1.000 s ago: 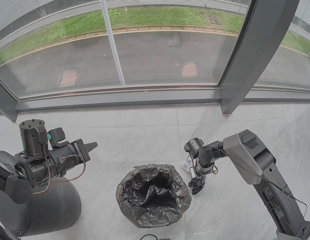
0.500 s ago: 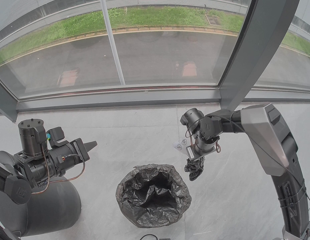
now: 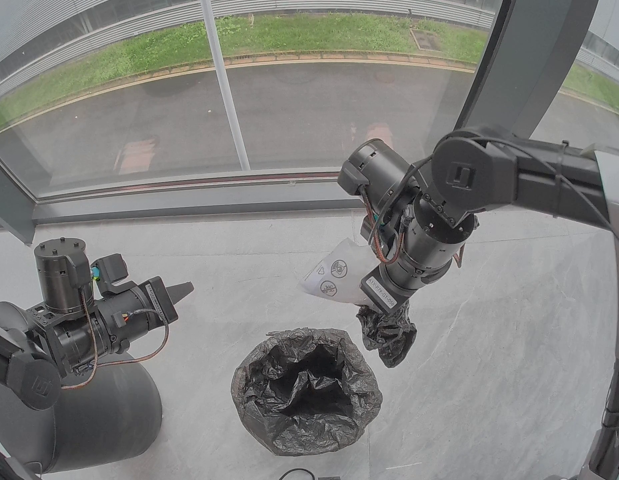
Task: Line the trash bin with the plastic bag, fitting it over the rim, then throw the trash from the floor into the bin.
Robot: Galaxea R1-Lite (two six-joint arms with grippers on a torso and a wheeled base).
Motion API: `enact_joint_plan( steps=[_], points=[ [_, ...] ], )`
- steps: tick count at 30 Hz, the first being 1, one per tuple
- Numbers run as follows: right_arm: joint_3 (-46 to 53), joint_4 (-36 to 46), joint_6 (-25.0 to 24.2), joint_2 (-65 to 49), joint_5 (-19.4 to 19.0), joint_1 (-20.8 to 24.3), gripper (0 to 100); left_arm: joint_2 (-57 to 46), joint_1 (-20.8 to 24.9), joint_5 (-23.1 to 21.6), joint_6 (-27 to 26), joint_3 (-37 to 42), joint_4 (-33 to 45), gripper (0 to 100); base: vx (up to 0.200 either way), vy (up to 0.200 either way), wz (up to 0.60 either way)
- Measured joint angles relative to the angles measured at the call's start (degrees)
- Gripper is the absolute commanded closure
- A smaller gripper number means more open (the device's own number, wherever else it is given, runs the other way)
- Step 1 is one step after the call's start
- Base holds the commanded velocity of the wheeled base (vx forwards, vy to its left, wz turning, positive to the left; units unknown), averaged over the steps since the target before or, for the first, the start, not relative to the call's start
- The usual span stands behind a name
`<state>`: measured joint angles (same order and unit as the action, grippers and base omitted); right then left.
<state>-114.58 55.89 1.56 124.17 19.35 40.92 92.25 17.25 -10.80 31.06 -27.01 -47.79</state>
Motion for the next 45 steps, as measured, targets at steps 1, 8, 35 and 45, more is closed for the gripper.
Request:
enact_joint_plan(
  steps=[1, 8, 35, 45],
  points=[
    [0.00, 1.04, 0.00, -0.85, 0.00, 0.98, 100, -0.29, 0.00, 0.02, -0.05, 0.04, 0.00, 100, 0.000, 0.000, 0.00],
    [-0.02, 5.58, -0.96, -4.41, 0.06, 7.28, 100, -8.13, -0.11, 0.33, -0.52, 1.06, 0.63, 100, 0.000, 0.000, 0.00],
    [-0.02, 1.15, -5.23, 10.08, -1.87, 15.47, 100, -67.67, -10.91, 14.38, -19.76, 3.38, 54.41, 100, 0.000, 0.000, 0.00],
    [0.00, -1.57, -6.68, 13.67, -1.84, 17.12, 100, -81.69, -12.76, 19.47, -21.25, 6.95, 60.15, 100, 0.000, 0.000, 0.00]
  ],
)
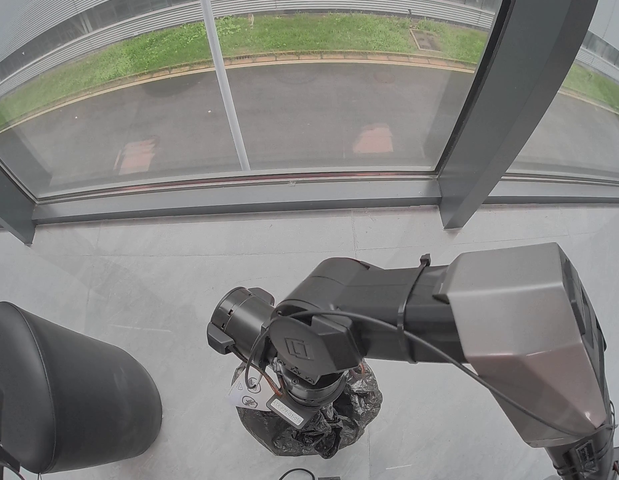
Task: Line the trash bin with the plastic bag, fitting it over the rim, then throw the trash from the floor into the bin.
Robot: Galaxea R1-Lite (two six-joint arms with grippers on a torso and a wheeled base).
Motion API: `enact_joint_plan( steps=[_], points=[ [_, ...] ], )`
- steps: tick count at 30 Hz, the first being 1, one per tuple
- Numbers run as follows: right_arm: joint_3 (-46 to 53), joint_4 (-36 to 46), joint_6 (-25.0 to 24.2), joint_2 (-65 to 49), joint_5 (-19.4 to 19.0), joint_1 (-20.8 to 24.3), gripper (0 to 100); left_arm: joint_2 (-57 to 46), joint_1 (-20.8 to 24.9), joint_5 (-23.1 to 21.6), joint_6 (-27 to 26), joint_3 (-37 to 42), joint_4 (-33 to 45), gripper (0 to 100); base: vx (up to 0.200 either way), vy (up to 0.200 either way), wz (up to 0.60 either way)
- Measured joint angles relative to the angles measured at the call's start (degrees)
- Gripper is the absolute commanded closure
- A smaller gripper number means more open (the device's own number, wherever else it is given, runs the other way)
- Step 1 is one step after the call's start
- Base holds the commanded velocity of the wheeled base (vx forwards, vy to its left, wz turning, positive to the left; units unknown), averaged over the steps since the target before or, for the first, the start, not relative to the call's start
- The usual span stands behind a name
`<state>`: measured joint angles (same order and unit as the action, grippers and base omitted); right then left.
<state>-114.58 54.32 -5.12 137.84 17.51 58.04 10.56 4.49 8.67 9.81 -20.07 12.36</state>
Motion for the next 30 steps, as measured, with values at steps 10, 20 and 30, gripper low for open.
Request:
enact_joint_plan(
  steps=[10, 20, 30],
  points=[
    [-0.02, -1.04, -0.10, 1.55, 0.12, 0.61, 100, -7.40, -3.52, 1.45, -5.36, 7.62, -0.77, 100, 0.000, 0.000, 0.00],
    [-0.02, -1.19, -0.07, 2.73, 0.09, 0.67, 100, -9.59, -4.38, 1.15, -8.73, 17.79, -12.01, 100, 0.000, 0.000, 0.00],
    [0.00, -1.22, -0.10, 3.47, 0.20, 0.56, 100, -9.90, -4.41, -6.89, -11.70, 18.91, -12.63, 100, 0.000, 0.000, 0.00]
  ],
)
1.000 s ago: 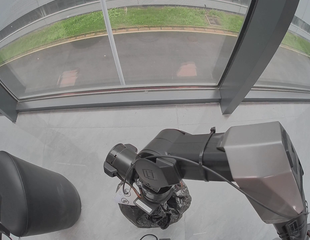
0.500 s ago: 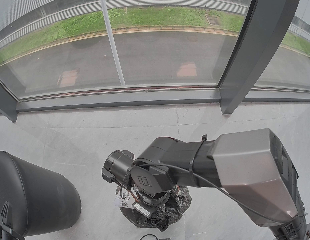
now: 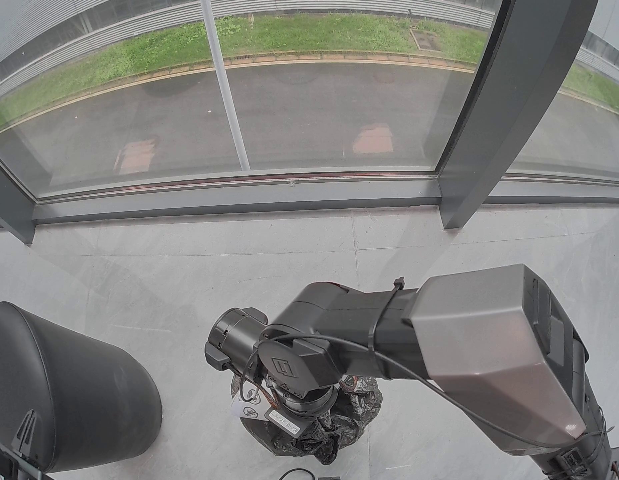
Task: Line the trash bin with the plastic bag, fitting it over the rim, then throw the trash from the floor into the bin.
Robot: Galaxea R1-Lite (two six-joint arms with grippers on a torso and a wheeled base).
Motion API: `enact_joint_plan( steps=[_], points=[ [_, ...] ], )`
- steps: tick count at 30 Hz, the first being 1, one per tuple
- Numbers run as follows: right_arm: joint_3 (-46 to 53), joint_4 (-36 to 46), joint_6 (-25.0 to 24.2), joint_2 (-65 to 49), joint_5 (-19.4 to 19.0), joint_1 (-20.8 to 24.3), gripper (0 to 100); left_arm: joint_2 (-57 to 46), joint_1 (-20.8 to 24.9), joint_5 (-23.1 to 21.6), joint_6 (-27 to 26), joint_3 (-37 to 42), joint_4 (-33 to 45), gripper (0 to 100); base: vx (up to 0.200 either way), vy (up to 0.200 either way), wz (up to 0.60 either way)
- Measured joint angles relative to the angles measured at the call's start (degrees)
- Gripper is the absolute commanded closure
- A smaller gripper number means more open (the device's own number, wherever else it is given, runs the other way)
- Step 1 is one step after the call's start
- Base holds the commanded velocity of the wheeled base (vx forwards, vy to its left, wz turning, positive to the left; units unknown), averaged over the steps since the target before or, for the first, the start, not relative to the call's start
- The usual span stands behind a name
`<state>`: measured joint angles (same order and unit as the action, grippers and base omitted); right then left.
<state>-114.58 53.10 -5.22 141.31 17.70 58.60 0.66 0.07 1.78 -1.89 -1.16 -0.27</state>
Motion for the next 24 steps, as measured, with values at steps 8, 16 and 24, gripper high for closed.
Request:
enact_joint_plan(
  steps=[8, 16, 24],
  points=[
    [0.00, -0.01, 0.27, 0.63, 0.17, -0.37, 100, 0.00, 0.00, 3.00, 0.59, 0.15, -4.24, 100, 0.000, 0.000, 0.00],
    [-0.02, -0.59, 2.00, 1.13, 2.11, -2.40, 100, 0.02, 0.04, 2.73, 6.92, 0.15, -3.85, 100, 0.000, 0.000, 0.00],
    [-0.02, -1.18, 4.13, 1.94, 3.32, -3.67, 100, 0.05, 0.11, 2.49, 7.57, 0.15, -3.85, 100, 0.000, 0.000, 0.00]
  ],
)
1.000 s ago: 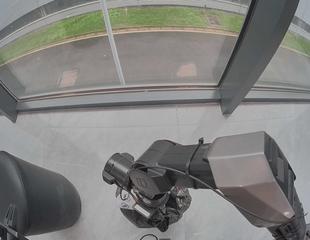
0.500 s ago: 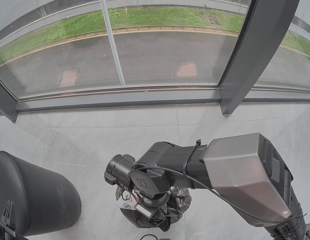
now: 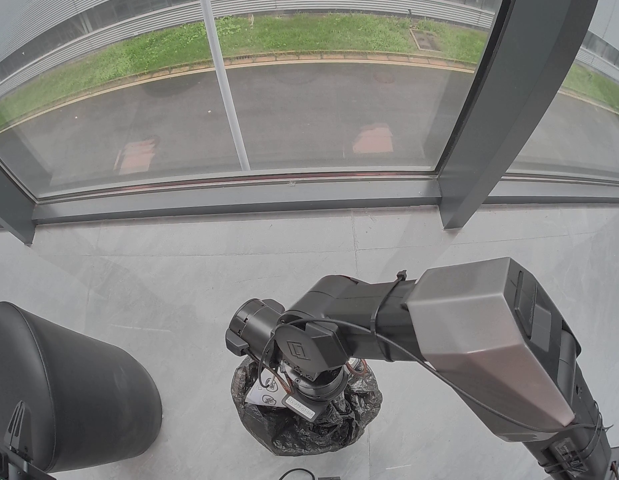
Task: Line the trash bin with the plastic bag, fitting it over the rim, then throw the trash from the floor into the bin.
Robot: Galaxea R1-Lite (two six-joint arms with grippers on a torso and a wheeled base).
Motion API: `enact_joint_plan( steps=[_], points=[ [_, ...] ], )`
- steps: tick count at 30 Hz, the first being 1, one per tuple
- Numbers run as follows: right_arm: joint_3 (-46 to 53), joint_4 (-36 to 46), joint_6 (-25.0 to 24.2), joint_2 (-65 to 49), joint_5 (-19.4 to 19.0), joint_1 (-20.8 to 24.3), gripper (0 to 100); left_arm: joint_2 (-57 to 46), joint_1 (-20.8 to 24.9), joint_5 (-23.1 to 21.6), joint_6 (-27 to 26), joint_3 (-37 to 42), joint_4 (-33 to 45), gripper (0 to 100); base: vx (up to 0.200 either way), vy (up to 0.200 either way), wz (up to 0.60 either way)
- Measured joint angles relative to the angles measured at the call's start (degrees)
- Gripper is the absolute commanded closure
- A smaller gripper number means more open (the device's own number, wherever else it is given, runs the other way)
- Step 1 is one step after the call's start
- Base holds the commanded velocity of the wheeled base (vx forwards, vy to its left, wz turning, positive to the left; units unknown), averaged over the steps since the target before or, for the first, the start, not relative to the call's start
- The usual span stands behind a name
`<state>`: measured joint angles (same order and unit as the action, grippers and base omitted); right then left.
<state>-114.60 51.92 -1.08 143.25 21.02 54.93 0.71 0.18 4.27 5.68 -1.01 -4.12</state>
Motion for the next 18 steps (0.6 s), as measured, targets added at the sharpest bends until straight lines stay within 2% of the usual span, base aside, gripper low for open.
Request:
enact_joint_plan(
  steps=[9, 14, 18],
  points=[
    [0.00, -2.08, 1.46, 0.77, 0.24, -0.74, 100, 0.04, -0.02, 0.02, 0.12, 0.00, 0.00, 100, 0.000, 0.000, 0.00],
    [0.00, -2.41, 3.84, 0.88, 3.04, -1.07, 100, 0.04, -0.07, 0.02, -0.05, 0.00, 0.02, 100, 0.000, 0.000, 0.00],
    [0.00, -2.66, 4.85, 0.90, 3.47, -1.24, 100, 0.06, -0.09, 0.02, -0.07, 0.00, 0.02, 100, 0.000, 0.000, 0.00]
  ],
)
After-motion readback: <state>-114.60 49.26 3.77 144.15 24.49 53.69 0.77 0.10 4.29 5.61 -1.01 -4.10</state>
